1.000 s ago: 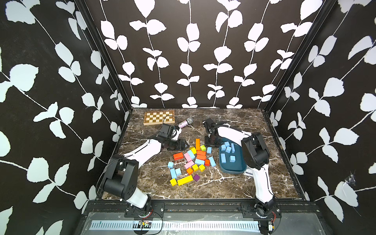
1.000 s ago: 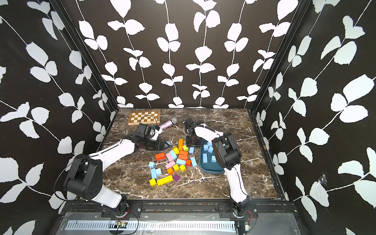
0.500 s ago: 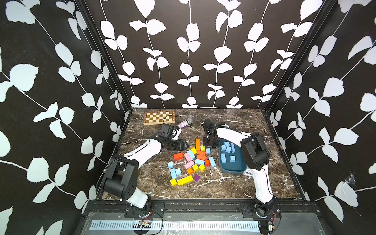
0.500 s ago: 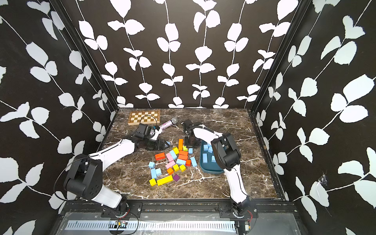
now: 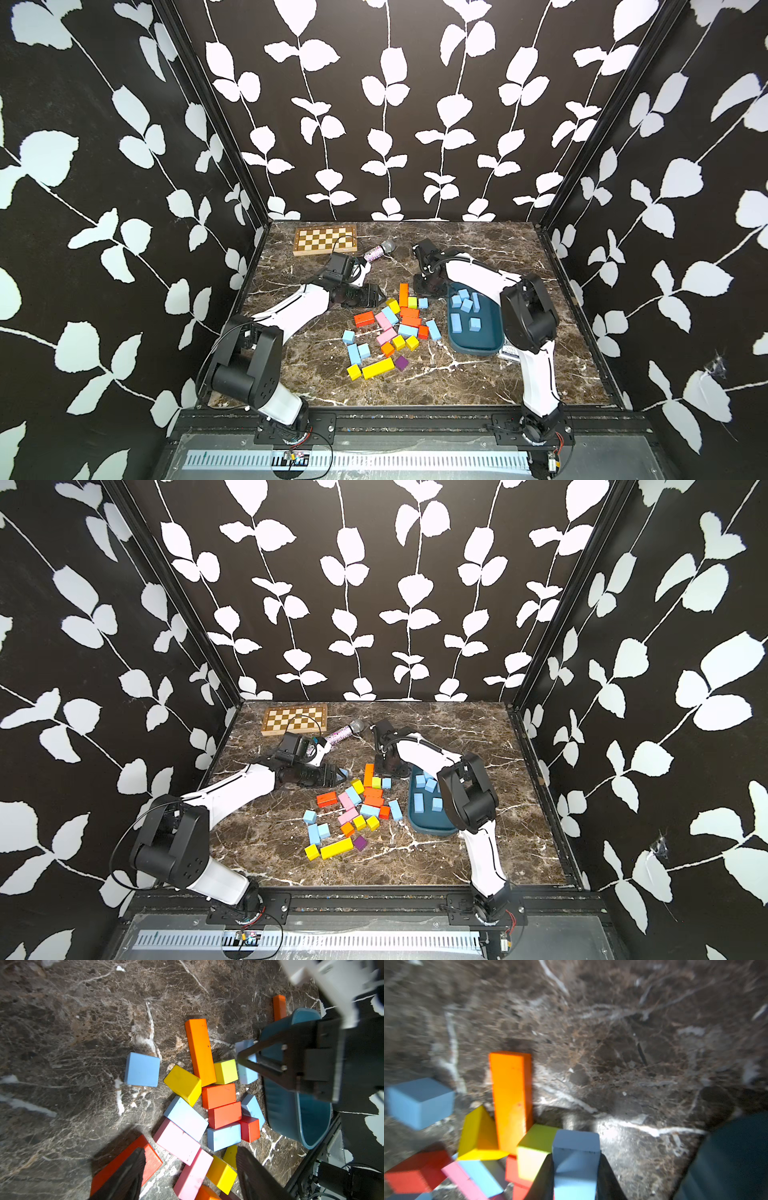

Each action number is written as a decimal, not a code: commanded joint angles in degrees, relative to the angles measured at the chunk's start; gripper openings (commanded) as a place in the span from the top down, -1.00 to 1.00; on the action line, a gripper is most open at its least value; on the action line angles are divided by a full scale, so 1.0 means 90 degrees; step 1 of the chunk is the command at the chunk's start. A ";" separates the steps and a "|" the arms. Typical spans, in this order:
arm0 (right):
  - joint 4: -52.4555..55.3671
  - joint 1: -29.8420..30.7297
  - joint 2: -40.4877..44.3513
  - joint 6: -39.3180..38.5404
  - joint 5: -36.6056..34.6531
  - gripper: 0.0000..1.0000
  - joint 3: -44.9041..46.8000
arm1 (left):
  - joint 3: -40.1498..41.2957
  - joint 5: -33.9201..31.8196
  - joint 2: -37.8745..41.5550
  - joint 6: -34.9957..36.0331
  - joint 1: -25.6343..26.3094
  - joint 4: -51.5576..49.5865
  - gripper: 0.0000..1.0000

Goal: Pick out the blue building blocks
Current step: Pick up the building block from the center of the board.

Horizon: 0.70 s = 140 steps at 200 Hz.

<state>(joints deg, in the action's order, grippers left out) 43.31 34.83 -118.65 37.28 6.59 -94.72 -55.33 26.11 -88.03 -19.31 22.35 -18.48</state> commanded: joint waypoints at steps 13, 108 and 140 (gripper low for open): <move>-0.0107 0.0036 0.0581 -0.0118 -0.0155 0.75 -0.0059 | 0.0114 0.0107 0.0055 0.0047 -0.0009 0.0050 -0.42; 0.0458 -0.0108 0.1714 -0.0960 -0.0155 0.84 0.0014 | -0.0057 0.0175 -0.0035 0.0334 0.0418 -0.0015 -0.40; 0.0723 -0.0464 0.2460 -0.1364 -0.0012 0.85 0.0647 | -0.0097 0.0194 -0.0097 0.0407 0.0606 -0.0036 -0.40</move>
<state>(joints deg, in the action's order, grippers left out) 45.60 33.43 -102.00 29.04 6.35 -92.64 -55.35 27.11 -88.42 -17.28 26.68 -18.35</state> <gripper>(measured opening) 0.275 0.702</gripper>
